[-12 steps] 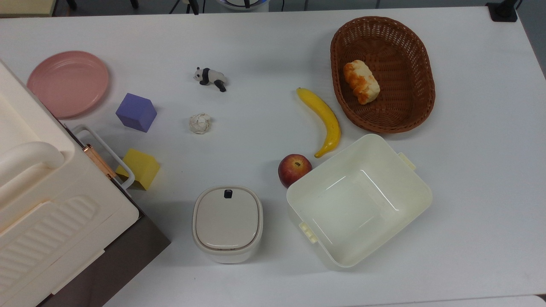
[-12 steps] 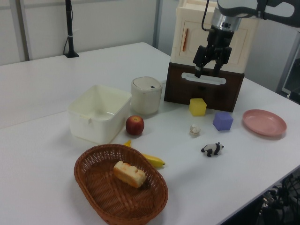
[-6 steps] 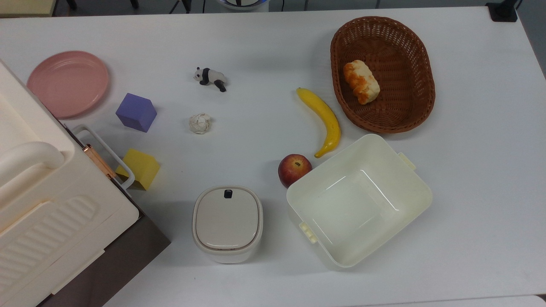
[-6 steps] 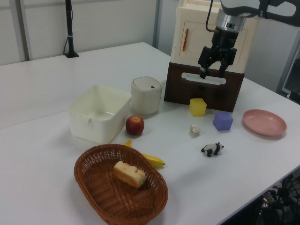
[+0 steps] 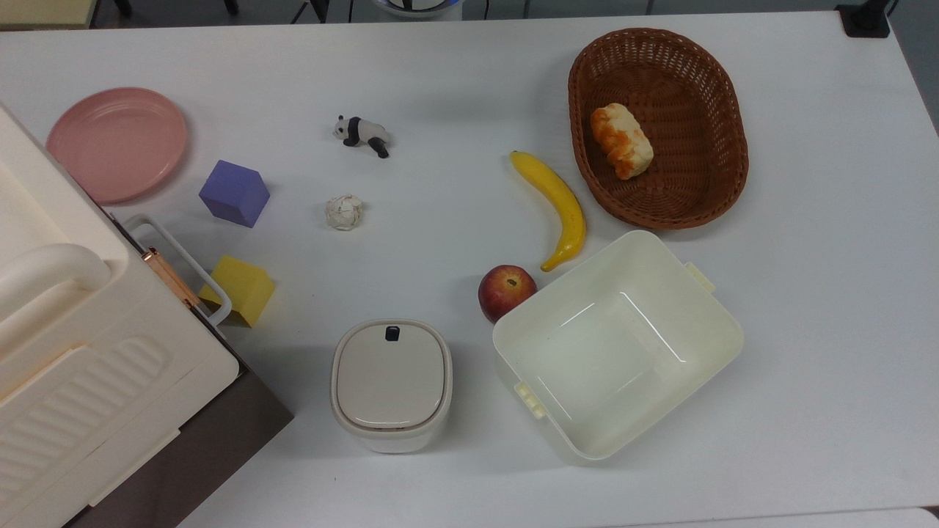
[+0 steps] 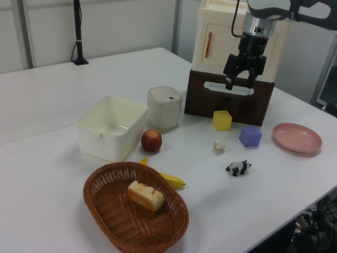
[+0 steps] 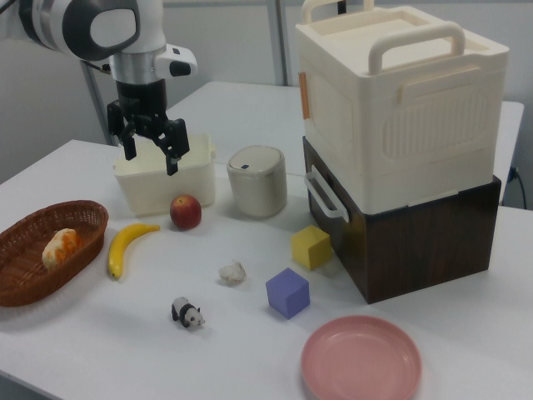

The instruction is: Open the trash can

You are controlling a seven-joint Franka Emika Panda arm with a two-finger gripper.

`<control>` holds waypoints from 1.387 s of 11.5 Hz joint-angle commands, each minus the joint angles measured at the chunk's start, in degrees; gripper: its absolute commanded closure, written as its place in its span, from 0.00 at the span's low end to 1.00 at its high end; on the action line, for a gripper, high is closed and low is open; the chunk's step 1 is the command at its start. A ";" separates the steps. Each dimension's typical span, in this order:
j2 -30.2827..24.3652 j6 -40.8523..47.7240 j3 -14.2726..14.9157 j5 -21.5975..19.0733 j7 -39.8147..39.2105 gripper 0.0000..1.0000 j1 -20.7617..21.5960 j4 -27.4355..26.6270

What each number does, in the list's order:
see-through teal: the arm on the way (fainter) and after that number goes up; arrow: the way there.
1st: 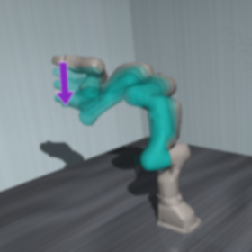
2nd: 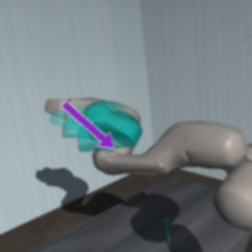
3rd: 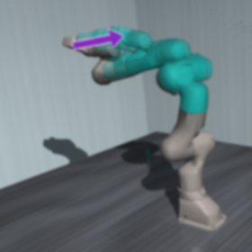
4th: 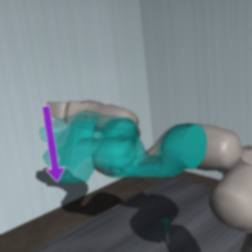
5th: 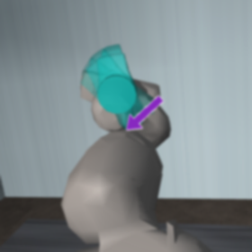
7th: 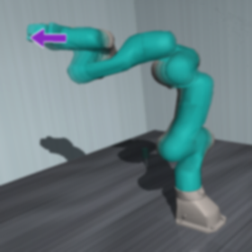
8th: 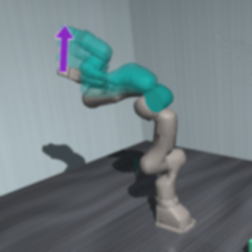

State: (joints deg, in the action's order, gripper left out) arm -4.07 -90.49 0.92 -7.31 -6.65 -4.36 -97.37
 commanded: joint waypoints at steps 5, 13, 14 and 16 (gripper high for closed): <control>1.86 -1.87 -1.01 -1.12 4.09 0.00 -1.88 2.01; 9.34 -19.09 -4.62 4.68 9.11 1.00 -0.56 4.47; 10.30 -20.33 -4.70 4.42 9.20 1.00 -0.56 4.47; 12.85 -22.44 -5.84 4.59 11.03 1.00 -0.47 6.13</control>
State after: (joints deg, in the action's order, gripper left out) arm 5.63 -110.71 -3.73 -3.36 1.33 -5.14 -93.92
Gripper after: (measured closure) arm 0.991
